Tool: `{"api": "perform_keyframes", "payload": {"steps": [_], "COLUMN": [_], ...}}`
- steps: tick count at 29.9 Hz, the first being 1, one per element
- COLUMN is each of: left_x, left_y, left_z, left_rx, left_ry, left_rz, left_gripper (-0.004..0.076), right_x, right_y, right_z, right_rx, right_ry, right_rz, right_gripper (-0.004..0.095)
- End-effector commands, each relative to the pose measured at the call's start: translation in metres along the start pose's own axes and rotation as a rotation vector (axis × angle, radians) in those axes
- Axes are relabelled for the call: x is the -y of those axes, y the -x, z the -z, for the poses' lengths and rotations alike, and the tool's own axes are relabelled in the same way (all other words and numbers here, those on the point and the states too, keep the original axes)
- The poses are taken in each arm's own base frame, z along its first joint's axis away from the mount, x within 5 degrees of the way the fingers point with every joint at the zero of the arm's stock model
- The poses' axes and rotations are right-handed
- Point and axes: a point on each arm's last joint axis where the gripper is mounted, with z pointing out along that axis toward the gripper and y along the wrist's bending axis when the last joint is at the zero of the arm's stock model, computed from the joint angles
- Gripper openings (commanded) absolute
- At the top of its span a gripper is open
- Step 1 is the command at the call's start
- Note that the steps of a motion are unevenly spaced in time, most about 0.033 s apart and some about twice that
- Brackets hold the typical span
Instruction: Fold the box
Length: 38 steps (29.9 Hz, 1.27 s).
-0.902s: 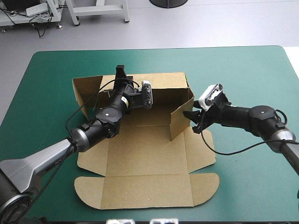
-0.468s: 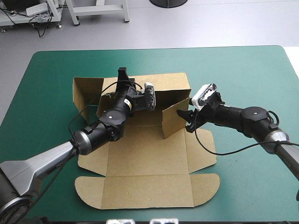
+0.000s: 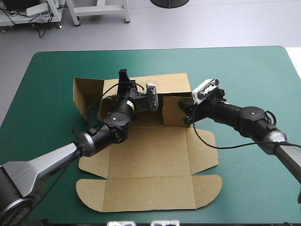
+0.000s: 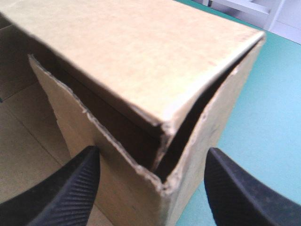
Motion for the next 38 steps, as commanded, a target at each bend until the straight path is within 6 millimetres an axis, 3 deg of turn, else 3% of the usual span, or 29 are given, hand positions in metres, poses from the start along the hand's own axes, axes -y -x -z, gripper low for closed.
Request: {"api": "perform_keyframes", "payload": {"steps": [1, 8, 18, 21, 26, 30, 35, 38], "left_x": [-0.015, -0.021, -0.013, -0.010, -0.005, -0.001, 0.001, 0.002], "left_y": [0.004, 0.009, 0.007, 0.006, 0.007, 0.004, 0.004, 0.008], "left_z": [0.011, 0.012, 0.012, 0.013, 0.014, 0.015, 0.018, 0.026], "left_rx": [0.011, 0.043, 0.006, 0.000, 0.009, -0.026, -0.056, -0.057], "left_ry": [-0.019, -0.024, -0.107, -0.140, -0.201, -0.246, -0.265, -0.267], "left_rz": [0.171, 0.209, 0.169, 0.153, 0.148, 0.138, 0.150, 0.136], "left_gripper": [0.0015, 0.0015, 0.0015, 0.0015, 0.0022, 0.0135, 0.0396, 0.0496], "right_x": [0.000, -0.010, -0.022, -0.022, -0.025, -0.027, -0.027, -0.027], "right_y": [0.023, 0.024, 0.013, 0.013, 0.013, 0.013, 0.013, 0.013], "right_z": [0.011, 0.006, -0.018, -0.018, -0.018, -0.018, -0.018, -0.018], "right_rx": [0.088, 0.079, 0.010, 0.009, 0.011, 0.012, 0.013, 0.012], "right_ry": [-0.022, -0.009, -0.042, -0.041, -0.010, 0.012, 0.016, 0.016], "right_rz": [-0.026, -0.012, -0.049, -0.062, -0.057, -0.055, -0.074, -0.094], "right_gripper": [0.0595, 0.0594, 0.0571, 0.0464, 0.0159, -0.0018, -0.0020, -0.0020]}}
